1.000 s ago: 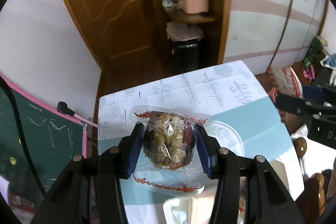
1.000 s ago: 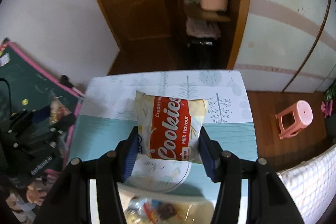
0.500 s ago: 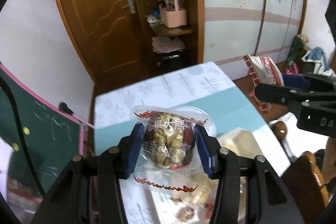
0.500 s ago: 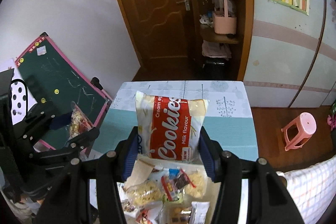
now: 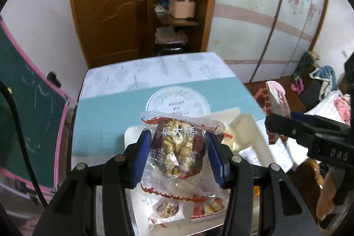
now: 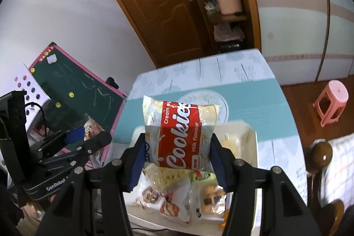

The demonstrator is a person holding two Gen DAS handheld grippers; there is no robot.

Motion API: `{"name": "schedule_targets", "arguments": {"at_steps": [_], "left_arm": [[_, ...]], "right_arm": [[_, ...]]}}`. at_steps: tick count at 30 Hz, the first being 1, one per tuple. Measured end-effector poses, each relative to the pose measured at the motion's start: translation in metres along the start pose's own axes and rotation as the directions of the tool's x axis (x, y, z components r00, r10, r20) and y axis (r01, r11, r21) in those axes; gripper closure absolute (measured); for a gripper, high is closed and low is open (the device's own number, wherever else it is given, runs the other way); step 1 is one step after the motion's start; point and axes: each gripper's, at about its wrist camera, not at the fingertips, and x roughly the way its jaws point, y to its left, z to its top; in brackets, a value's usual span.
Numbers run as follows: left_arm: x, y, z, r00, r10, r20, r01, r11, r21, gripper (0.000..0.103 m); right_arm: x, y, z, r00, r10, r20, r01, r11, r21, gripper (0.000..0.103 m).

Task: Organize snacks
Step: 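Carry both snacks to the white tray and open both tools inside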

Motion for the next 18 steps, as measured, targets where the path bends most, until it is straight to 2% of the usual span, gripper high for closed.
{"name": "schedule_targets", "arguments": {"at_steps": [5, 9, 14, 15, 16, 18], "left_arm": [[0.034, 0.006, -0.036, 0.997, 0.031, -0.074, -0.035, 0.998, -0.056, 0.054], [0.056, 0.010, -0.054, 0.989, 0.016, -0.150, -0.030, 0.995, -0.092, 0.054], [0.059, 0.004, -0.061, 0.987, 0.058, -0.148, -0.070, 0.994, -0.078, 0.050], [0.059, 0.003, -0.062, 0.987, 0.060, -0.146, -0.072, 0.994, -0.079, 0.042], [0.059, 0.003, -0.064, 0.988, 0.056, -0.145, -0.069, 0.994, -0.085, 0.024], [0.057, 0.005, -0.067, 0.989, 0.078, -0.129, -0.092, 0.990, -0.104, 0.011]], "right_arm": [[0.034, -0.003, -0.028, 0.993, -0.091, -0.074, 0.089, 0.996, -0.031, 0.048], [0.051, -0.005, -0.037, 0.989, -0.099, -0.113, 0.096, 0.995, -0.033, 0.047], [0.064, -0.008, -0.045, 0.985, -0.105, -0.139, 0.101, 0.994, -0.031, 0.045], [0.066, -0.008, -0.048, 0.983, -0.108, -0.146, 0.105, 0.994, -0.030, 0.044], [0.069, -0.008, -0.051, 0.981, -0.119, -0.150, 0.115, 0.993, -0.030, 0.041], [0.072, -0.007, -0.055, 0.977, -0.158, -0.144, 0.154, 0.987, -0.035, 0.036]]}}
